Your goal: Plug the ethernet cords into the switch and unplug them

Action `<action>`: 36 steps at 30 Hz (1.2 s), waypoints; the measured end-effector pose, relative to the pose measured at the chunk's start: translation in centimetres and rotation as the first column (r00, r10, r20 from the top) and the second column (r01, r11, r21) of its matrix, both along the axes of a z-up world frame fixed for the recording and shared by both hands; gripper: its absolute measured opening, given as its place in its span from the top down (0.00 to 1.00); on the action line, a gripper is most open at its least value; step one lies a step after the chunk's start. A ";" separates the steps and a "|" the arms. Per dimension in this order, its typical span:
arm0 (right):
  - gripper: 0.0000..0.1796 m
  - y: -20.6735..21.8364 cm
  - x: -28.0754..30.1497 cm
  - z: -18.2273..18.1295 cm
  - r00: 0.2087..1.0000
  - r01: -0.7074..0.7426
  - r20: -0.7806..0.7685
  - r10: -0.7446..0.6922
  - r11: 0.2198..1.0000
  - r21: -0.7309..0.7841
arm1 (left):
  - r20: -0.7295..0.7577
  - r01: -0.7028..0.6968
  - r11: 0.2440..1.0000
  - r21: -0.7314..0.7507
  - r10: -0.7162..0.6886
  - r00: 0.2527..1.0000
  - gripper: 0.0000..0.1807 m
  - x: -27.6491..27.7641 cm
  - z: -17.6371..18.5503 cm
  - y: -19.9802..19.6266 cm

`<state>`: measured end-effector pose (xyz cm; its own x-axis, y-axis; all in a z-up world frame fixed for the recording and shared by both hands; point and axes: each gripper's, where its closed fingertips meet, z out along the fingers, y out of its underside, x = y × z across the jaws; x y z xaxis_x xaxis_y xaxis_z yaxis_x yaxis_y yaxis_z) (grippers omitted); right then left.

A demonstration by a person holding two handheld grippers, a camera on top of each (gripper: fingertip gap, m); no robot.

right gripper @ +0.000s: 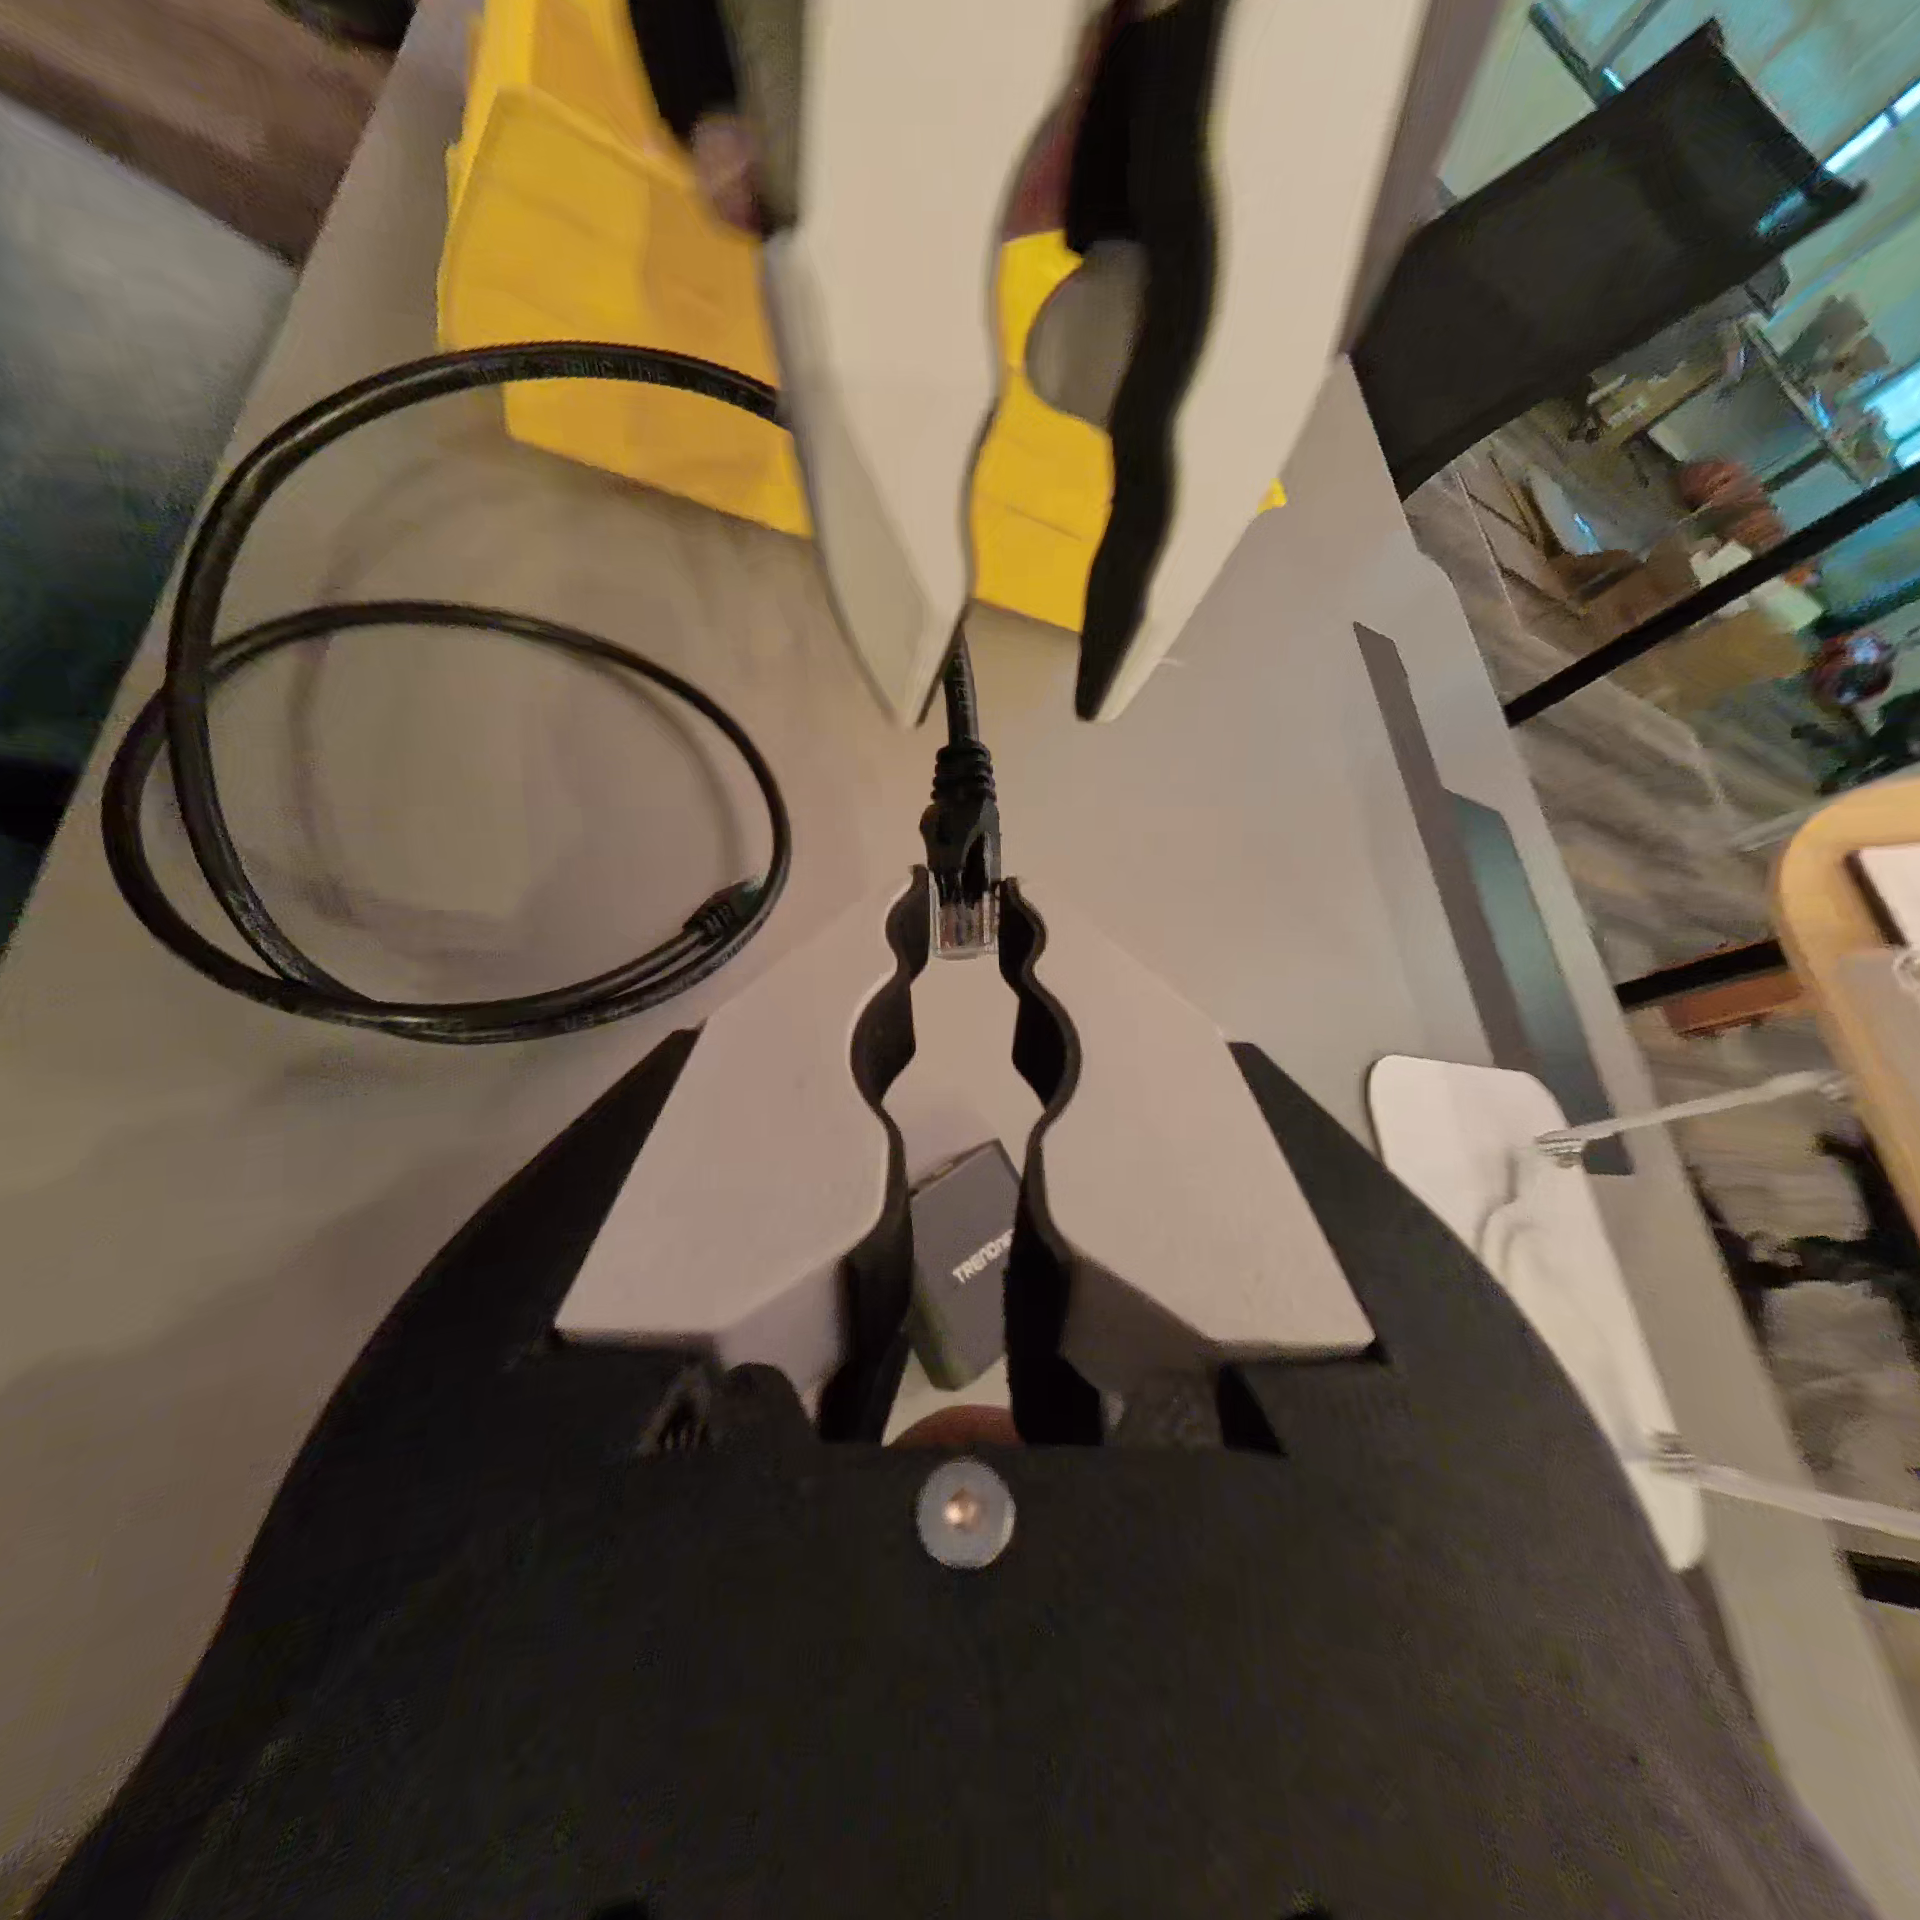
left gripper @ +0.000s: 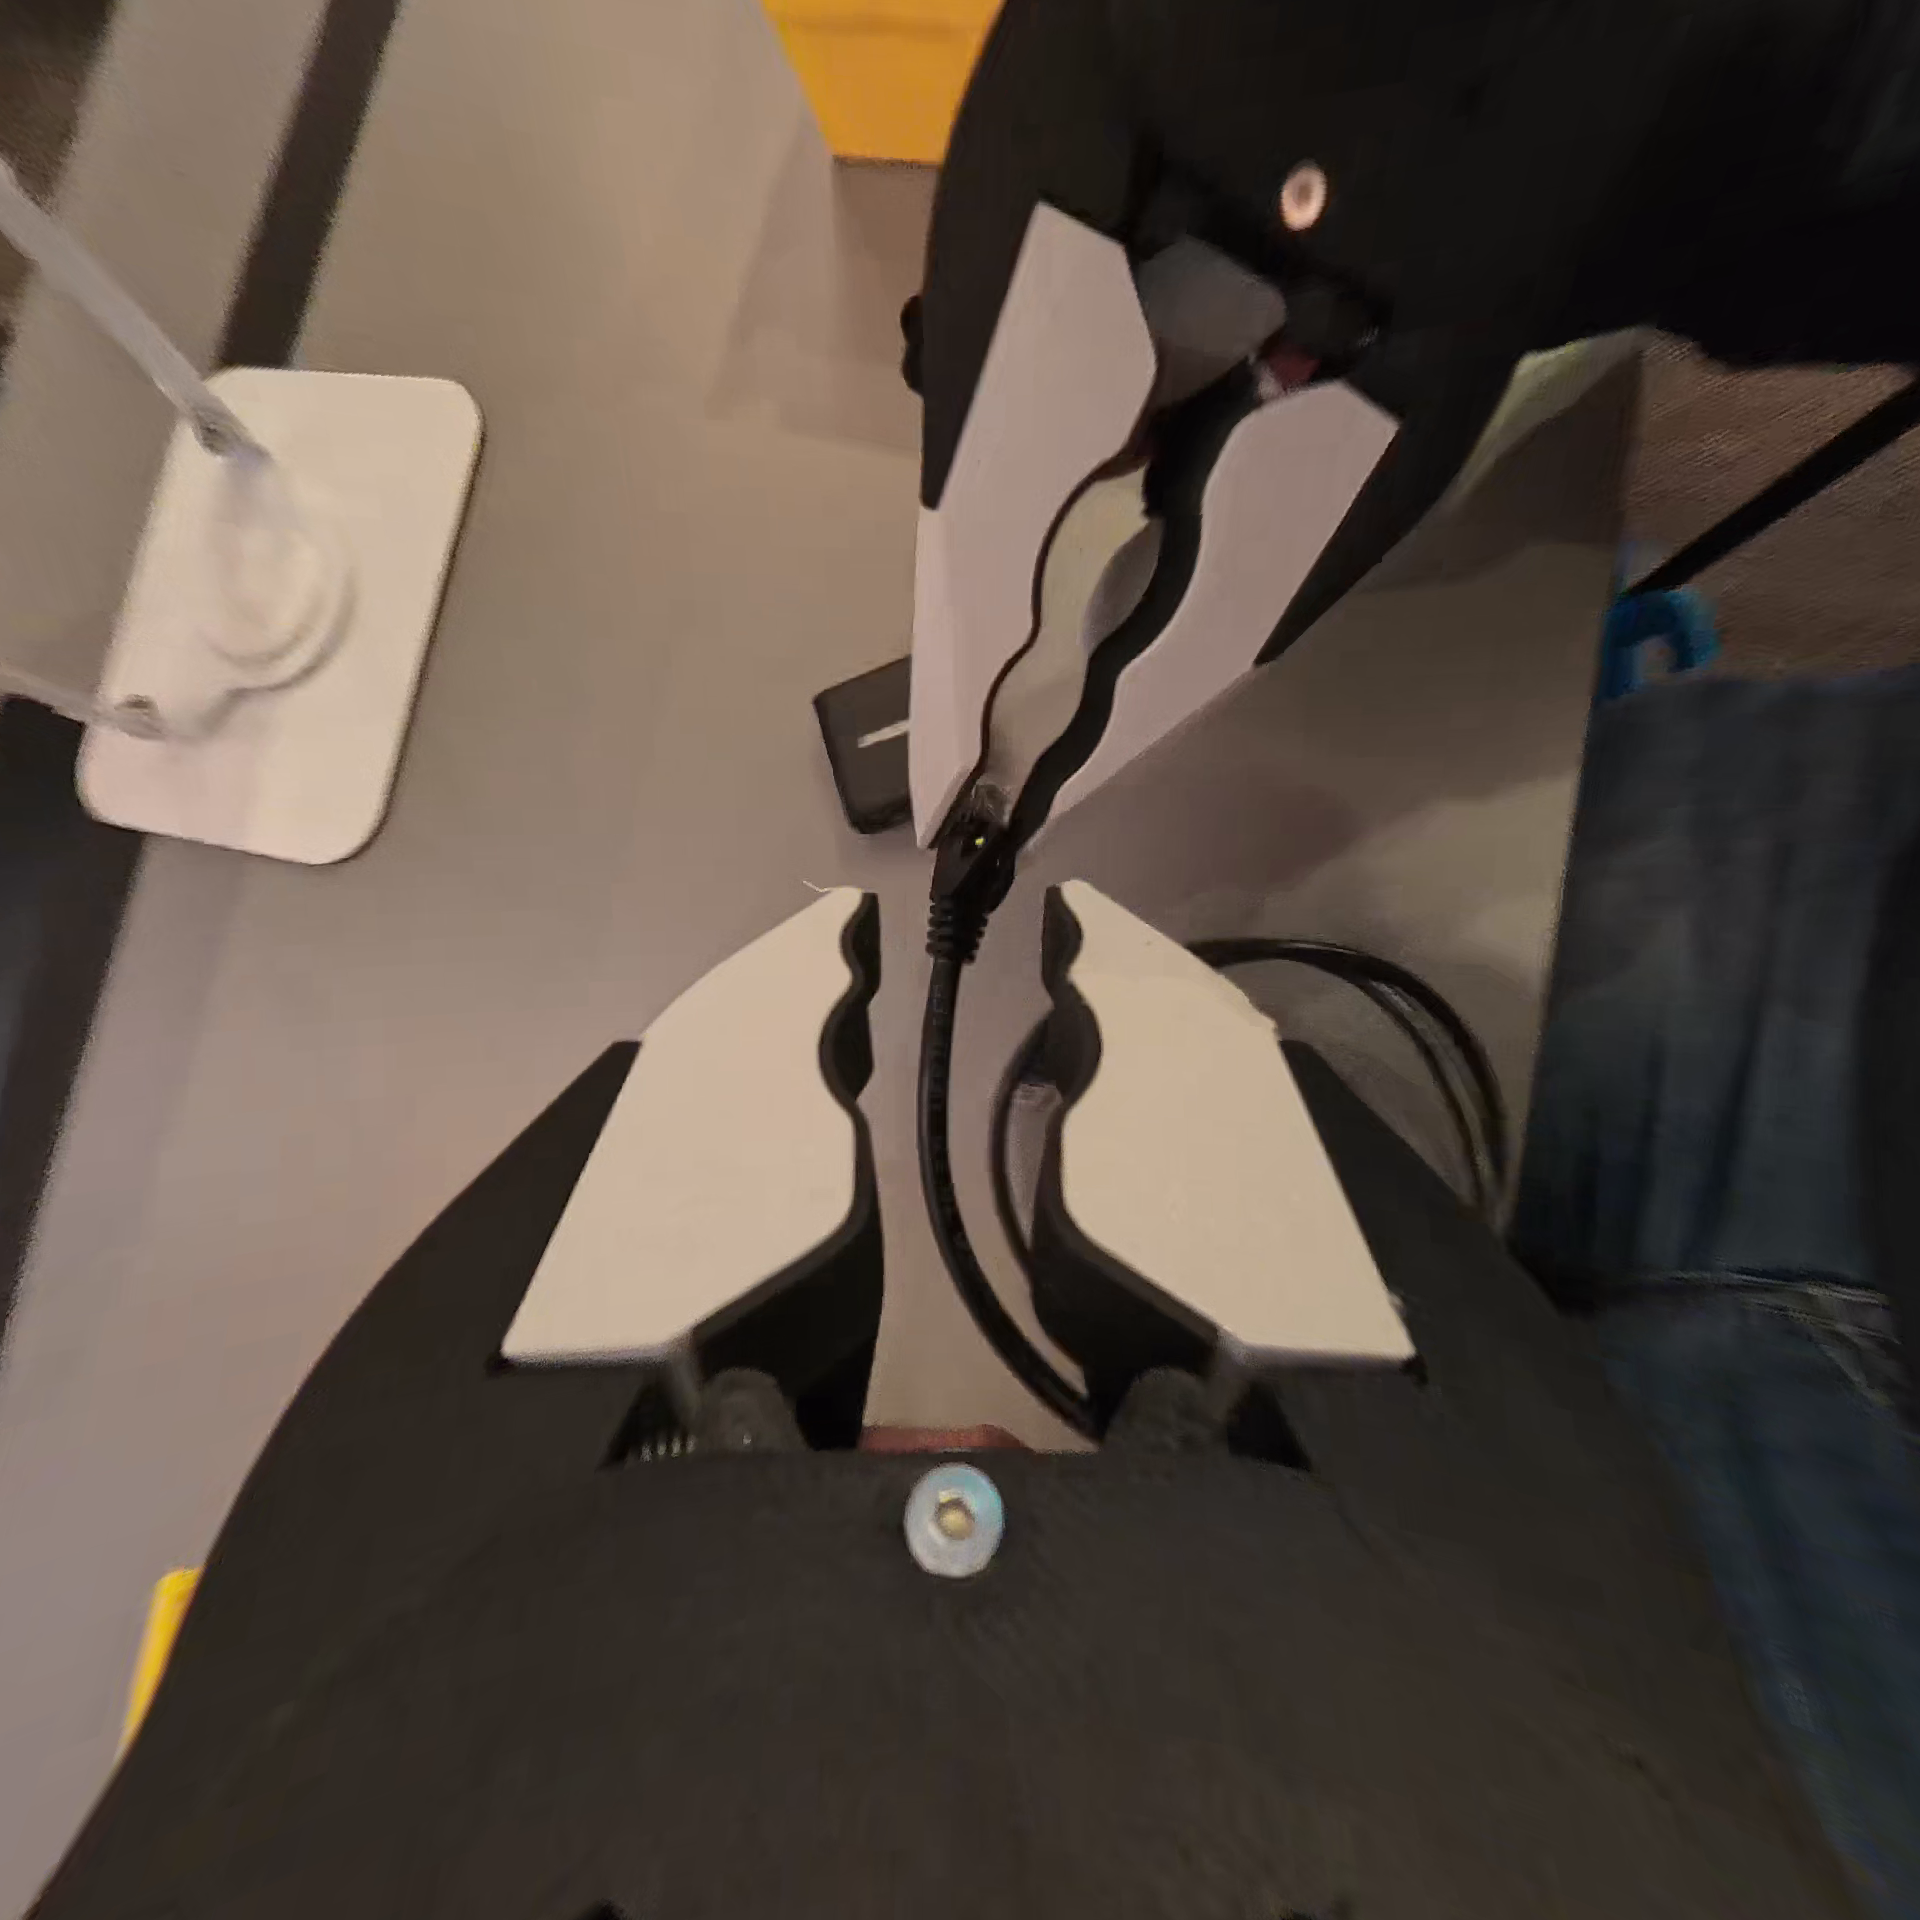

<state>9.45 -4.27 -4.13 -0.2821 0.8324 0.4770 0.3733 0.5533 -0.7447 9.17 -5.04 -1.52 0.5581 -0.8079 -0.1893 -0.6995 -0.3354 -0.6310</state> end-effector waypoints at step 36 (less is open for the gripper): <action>0.94 -1.7 2.1 4.0 0.928 -0.371 -0.316 0.200 0.598 -0.711 | 0.414 -0.045 0.961 0.273 -0.075 0.907 0.93 2.7 1.1 -0.4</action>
<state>11.57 -5.98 -0.17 -0.5479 0.8117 -0.2025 0.1063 -0.1725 -0.9793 11.86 -5.45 -0.45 0.6215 -0.7681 -0.1542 -0.3561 -0.1017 -0.9289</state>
